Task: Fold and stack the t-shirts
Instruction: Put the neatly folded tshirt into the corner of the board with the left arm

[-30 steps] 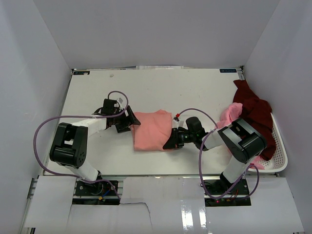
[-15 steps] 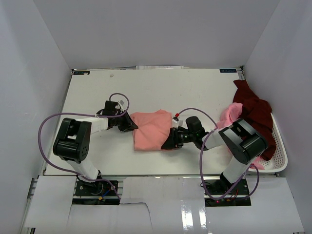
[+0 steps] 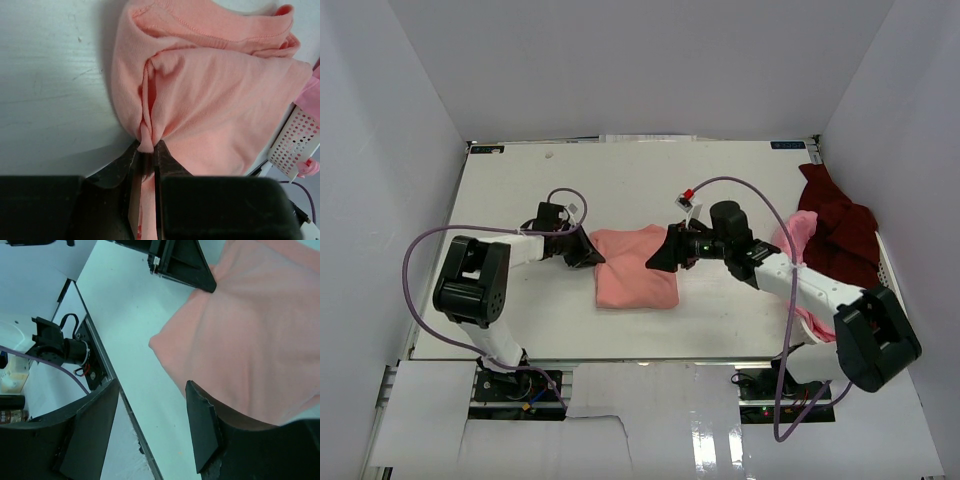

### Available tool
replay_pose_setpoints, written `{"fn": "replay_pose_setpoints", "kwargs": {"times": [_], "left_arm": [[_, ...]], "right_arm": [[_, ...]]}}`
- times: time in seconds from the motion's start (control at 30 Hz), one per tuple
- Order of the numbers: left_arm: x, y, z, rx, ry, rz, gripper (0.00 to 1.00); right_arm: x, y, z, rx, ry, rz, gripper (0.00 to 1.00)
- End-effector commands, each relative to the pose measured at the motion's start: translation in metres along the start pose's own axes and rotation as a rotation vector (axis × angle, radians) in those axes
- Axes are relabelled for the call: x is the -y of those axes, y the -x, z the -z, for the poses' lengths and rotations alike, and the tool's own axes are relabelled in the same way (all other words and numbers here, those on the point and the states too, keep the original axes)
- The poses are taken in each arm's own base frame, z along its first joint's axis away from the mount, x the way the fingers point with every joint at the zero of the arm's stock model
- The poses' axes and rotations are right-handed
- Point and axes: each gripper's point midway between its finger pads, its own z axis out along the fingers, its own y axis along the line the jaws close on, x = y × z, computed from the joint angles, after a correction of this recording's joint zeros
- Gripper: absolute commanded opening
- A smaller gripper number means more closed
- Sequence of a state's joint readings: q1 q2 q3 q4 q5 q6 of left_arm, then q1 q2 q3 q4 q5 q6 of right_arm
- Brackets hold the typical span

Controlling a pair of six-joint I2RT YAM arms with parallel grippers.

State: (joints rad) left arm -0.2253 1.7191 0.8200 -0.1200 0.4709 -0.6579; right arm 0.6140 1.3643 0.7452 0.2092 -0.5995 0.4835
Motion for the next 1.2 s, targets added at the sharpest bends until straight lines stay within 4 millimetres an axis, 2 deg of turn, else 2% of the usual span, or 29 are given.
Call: {"fn": "replay_pose_setpoints", "kwargs": {"times": [0.0, 0.07, 0.13, 0.17, 0.2, 0.23, 0.27, 0.3, 0.33, 0.37, 0.4, 0.43, 0.53, 0.57, 0.6, 0.63, 0.67, 0.73, 0.77, 0.83, 0.87, 0.9, 0.97, 1.0, 1.03, 1.07, 1.13, 1.17], "left_arm": [[-0.039, -0.01, -0.008, -0.067, 0.16, 0.02, 0.0], [-0.045, -0.006, -0.006, -0.099, 0.161, 0.058, 0.0], [-0.04, 0.015, -0.003, -0.079, 0.148, 0.059, 0.0], [-0.046, 0.022, 0.002, -0.079, 0.17, 0.062, 0.0], [-0.038, 0.043, 0.005, -0.041, 0.166, 0.037, 0.0], [-0.039, 0.056, 0.009, -0.018, 0.182, 0.031, 0.0], [-0.046, 0.059, 0.011, -0.038, 0.218, 0.021, 0.0], [-0.051, 0.07, 0.014, -0.018, 0.257, 0.008, 0.0], [-0.043, 0.098, 0.019, 0.036, 0.263, -0.02, 0.0], [-0.052, 0.102, 0.019, 0.023, 0.304, -0.016, 0.0], [-0.058, 0.116, 0.022, 0.055, 0.355, -0.053, 0.0], [-0.053, 0.141, 0.029, 0.111, 0.37, -0.086, 0.0], [-0.074, 0.172, 0.032, 0.153, 0.483, -0.151, 0.0], [-0.073, 0.188, 0.036, 0.186, 0.5, -0.169, 0.0], [-0.082, 0.192, 0.032, 0.182, 0.525, -0.167, 0.0], [-0.093, 0.203, 0.037, 0.203, 0.569, -0.163, 0.0], [-0.094, 0.215, 0.041, 0.231, 0.579, -0.165, 0.0], [-0.108, 0.223, 0.037, 0.233, 0.62, -0.165, 0.0], [-0.114, 0.239, 0.045, 0.266, 0.628, -0.158, 0.0], [-0.133, 0.251, 0.045, 0.272, 0.673, -0.163, 0.0], [-0.135, 0.267, 0.051, 0.311, 0.699, -0.173, 0.0], [-0.137, 0.274, 0.052, 0.322, 0.713, -0.185, 0.0], [-0.154, 0.286, 0.052, 0.333, 0.769, -0.197, 0.0], [-0.152, 0.304, 0.06, 0.375, 0.777, -0.202, 0.0], [-0.162, 0.307, 0.055, 0.367, 0.796, -0.211, 0.0], [-0.162, 0.325, 0.066, 0.414, 0.821, -0.212, 0.0], [-0.164, 0.338, 0.068, 0.439, 0.83, -0.23, 0.0], [-0.172, 0.343, 0.062, 0.434, 0.847, -0.247, 0.0]], "right_arm": [[-0.003, 0.017, 0.019, 0.022, -0.058, 0.034, 0.62], [-0.005, 0.023, 0.023, 0.032, -0.064, 0.045, 0.62], [-0.009, 0.029, 0.029, 0.039, -0.072, 0.062, 0.63], [-0.01, 0.032, 0.03, 0.046, -0.075, 0.068, 0.62], [-0.01, 0.029, 0.034, 0.037, -0.083, 0.058, 0.63], [-0.011, 0.03, 0.036, 0.04, -0.079, 0.061, 0.63], [-0.012, 0.031, 0.037, 0.042, -0.077, 0.063, 0.63], [-0.012, 0.031, 0.038, 0.044, -0.08, 0.064, 0.63], [-0.014, 0.032, 0.041, 0.05, -0.077, 0.068, 0.63], [-0.015, 0.031, 0.041, 0.048, -0.073, 0.069, 0.63], [-0.016, 0.032, 0.042, 0.05, -0.07, 0.072, 0.63], [-0.016, 0.03, 0.043, 0.044, -0.071, 0.07, 0.63], [-0.018, 0.03, 0.046, 0.04, -0.067, 0.078, 0.63], [-0.018, 0.029, 0.047, 0.038, -0.066, 0.077, 0.63], [-0.019, 0.03, 0.048, 0.039, -0.064, 0.082, 0.63], [-0.02, 0.03, 0.05, 0.041, -0.066, 0.082, 0.63], [-0.02, 0.029, 0.05, 0.034, -0.066, 0.08, 0.63], [-0.022, 0.029, 0.052, 0.03, -0.064, 0.08, 0.63], [-0.022, 0.028, 0.053, 0.022, -0.066, 0.076, 0.63], [-0.023, 0.029, 0.055, 0.022, -0.065, 0.08, 0.63], [-0.024, 0.029, 0.056, 0.021, -0.066, 0.08, 0.63], [-0.023, 0.027, 0.056, 0.015, -0.07, 0.074, 0.63], [-0.023, 0.025, 0.056, 0.005, -0.069, 0.066, 0.63], [-0.022, 0.024, 0.056, -0.004, -0.071, 0.059, 0.63], [-0.022, 0.023, 0.057, -0.009, -0.069, 0.054, 0.63], [-0.022, 0.023, 0.057, -0.016, -0.071, 0.047, 0.63], [-0.023, 0.023, 0.057, -0.028, -0.072, 0.038, 0.63], [-0.021, 0.023, 0.056, -0.038, -0.078, 0.031, 0.63]]}}
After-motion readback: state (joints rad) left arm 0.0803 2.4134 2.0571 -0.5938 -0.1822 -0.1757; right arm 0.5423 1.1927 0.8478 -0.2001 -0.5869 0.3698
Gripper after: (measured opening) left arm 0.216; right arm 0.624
